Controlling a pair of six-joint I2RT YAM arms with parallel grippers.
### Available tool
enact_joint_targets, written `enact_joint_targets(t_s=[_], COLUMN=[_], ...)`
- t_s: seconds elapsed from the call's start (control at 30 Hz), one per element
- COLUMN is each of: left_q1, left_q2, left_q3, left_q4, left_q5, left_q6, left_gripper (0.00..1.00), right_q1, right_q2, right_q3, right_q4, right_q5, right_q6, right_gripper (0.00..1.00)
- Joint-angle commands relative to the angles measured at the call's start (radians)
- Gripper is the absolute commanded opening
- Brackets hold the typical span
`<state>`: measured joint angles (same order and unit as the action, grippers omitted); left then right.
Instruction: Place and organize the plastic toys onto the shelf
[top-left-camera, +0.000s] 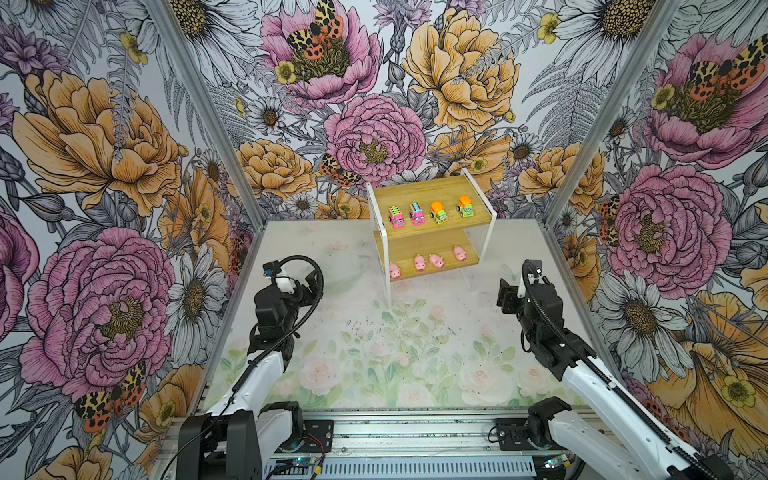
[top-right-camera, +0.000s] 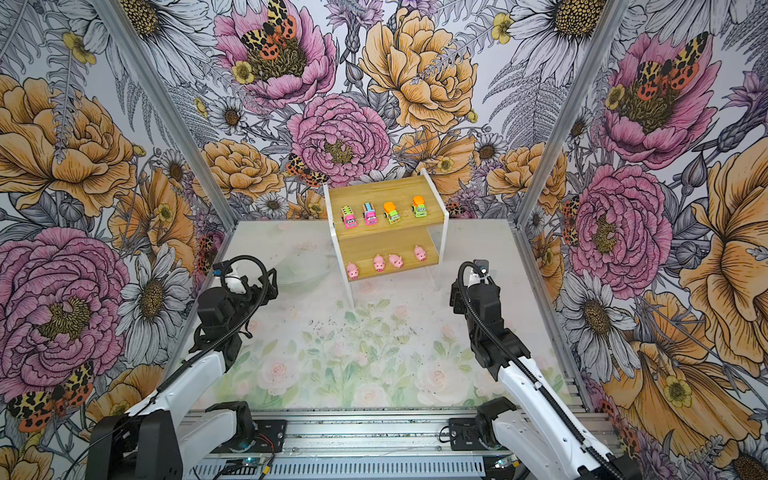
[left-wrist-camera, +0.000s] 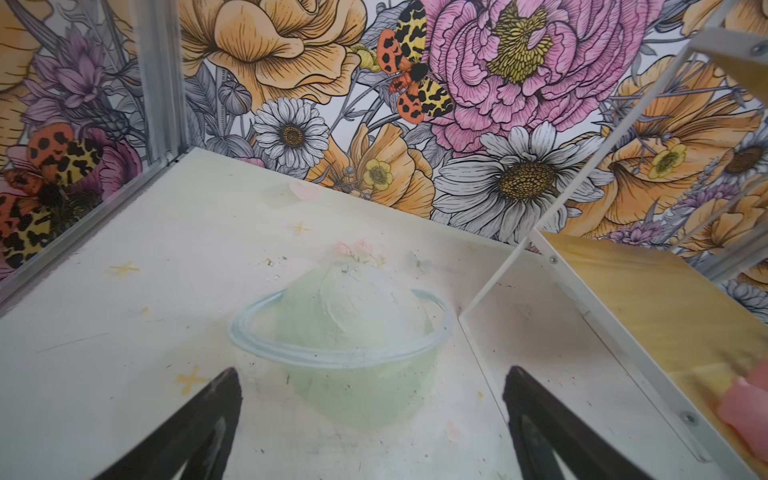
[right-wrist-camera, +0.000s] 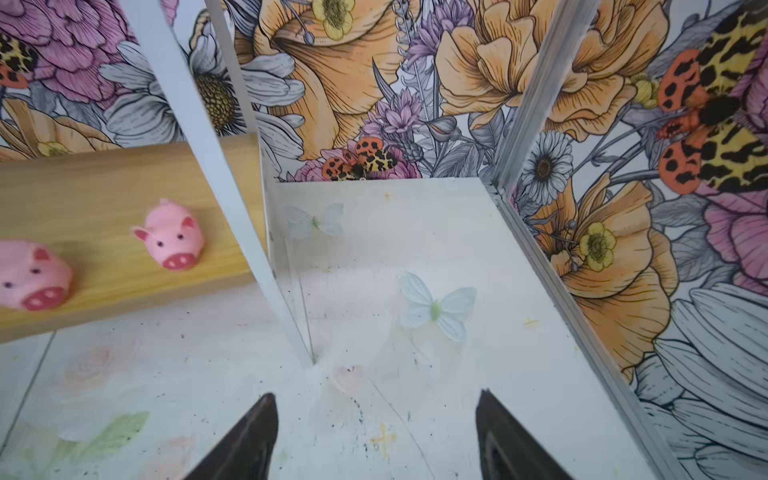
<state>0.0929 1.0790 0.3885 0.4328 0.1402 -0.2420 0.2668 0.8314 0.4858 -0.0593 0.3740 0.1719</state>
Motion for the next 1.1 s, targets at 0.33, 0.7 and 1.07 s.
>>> enact_joint_targets(t_s=[0.33,0.7,1.07], left_q1=[0.041,-0.039,-0.032], left_q2=[0.281,0.478,0.473], left_q3=[-0.02,-0.016,-0.014], left_q4=[0.331,0.529,0.515], left_q5=[-0.033,-0.003,-0.09], left_q6=[0.154,0.272,0.23], left_gripper=[0.99,0.99,0.99], right_q1=[-0.221,-0.253,-0.272], right_q2=[0.211,0.671,0.699], right_q3=[-0.262,-0.094,-0.11], right_q4=[0.726,0.9,0.946], right_q5=[-0.163,-0.34,-0.336], right_q6=[0.018,-0.154,-0.13], right_gripper=[0.77,0.75,0.98])
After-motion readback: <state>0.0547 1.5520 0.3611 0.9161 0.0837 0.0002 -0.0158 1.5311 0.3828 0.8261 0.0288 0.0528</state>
